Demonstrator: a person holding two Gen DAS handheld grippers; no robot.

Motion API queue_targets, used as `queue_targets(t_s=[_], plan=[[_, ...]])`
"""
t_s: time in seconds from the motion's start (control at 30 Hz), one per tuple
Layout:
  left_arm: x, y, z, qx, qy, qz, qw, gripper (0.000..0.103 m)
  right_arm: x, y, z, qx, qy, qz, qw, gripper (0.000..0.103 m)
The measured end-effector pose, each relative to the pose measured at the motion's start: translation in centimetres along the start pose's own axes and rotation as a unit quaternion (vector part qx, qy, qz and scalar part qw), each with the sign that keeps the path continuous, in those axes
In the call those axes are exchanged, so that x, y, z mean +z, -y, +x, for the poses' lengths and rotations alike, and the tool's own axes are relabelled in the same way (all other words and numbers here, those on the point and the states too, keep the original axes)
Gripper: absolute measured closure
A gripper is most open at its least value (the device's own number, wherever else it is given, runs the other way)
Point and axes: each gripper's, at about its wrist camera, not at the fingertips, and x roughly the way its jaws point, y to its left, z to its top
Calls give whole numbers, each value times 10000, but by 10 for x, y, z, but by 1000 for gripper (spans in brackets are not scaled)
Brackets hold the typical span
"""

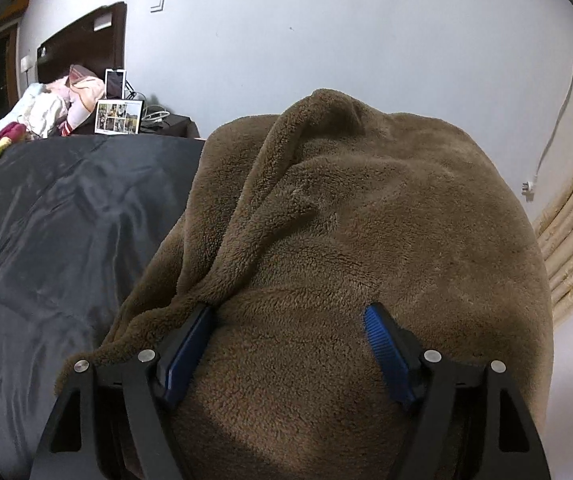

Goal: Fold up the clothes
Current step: 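Lower the bundle onto the sheet beside the blue towel and open both grippers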

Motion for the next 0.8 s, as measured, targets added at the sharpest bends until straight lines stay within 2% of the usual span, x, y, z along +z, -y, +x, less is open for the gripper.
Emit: queue_targets(t_s=[0.13,0.27,0.33,0.43,0.6,0.7,0.8], plan=[[-20,29,-4,126,20,345,9993,17,4,7,-25,44,16,392,9992,24],[-32,51,-4,283,5,739,9969,15,-12,14,-69,-117,229,892,9957,21],[-38,58,-4,307,-46,898,9955,12,-27,12,-80,-267,0,1050,9941,18],[-48,67,-3,241,-160,1027,9943,1,-50,8,-90,-414,-435,1255,9903,18],[-52,77,1,192,-175,1226,9921,1,-93,13,-113,-577,-1081,1685,9781,18],[-50,83,7,316,-236,1271,9911,1,-106,20,-126,-736,-1203,1756,9743,18],[-46,92,11,473,-190,1299,9902,1,-102,29,-135,-769,-1084,1715,9762,18]])
